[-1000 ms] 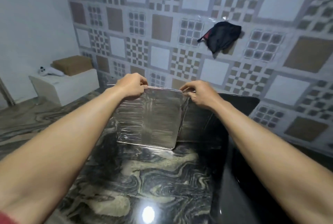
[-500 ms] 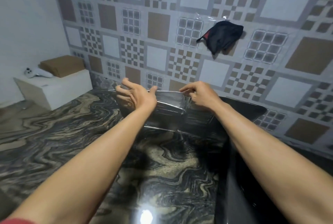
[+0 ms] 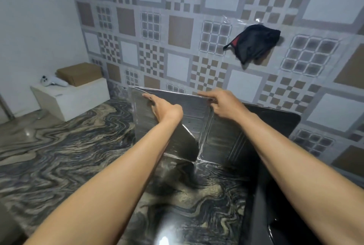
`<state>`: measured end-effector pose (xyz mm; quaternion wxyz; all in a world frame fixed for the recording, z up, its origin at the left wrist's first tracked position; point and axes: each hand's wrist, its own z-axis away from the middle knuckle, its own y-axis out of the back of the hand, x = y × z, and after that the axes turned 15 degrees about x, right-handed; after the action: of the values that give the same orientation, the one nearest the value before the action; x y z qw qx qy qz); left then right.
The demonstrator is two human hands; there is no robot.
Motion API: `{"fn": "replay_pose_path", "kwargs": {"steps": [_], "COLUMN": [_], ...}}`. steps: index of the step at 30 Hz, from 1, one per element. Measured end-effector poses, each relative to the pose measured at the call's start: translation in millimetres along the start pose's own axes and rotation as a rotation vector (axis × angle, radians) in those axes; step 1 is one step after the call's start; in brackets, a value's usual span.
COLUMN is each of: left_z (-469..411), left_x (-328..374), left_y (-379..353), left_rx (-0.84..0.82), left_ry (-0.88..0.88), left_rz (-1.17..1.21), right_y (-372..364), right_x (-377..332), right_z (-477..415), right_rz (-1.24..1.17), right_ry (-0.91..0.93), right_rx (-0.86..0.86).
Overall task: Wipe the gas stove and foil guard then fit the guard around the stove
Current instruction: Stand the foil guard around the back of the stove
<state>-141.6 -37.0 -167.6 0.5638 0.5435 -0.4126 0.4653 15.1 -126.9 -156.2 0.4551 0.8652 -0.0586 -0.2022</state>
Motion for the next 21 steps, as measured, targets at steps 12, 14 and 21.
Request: {"fn": "replay_pose_path", "kwargs": {"steps": [12, 14, 21], "left_z": [-41.7, -43.9, -37.2], "left_x": [28.8, 29.6, 14.9], "left_y": [-4.1, -7.1, -41.4], "left_rx": [-0.335, -0.416, -0.693], "left_ry": [-0.369, -0.391, -0.351], "left_rz": [-0.298, -0.338, -0.35], "right_y": [44.3, 52.2, 67.1], "right_x": [62.9, 75.2, 117.9], "right_z": [-19.0, -18.1, 0.4], "right_rz": [0.148, 0.178, 0.275], "right_ry": [-0.057, -0.086, -0.229], "right_rx": [0.07, 0.046, -0.039]}}
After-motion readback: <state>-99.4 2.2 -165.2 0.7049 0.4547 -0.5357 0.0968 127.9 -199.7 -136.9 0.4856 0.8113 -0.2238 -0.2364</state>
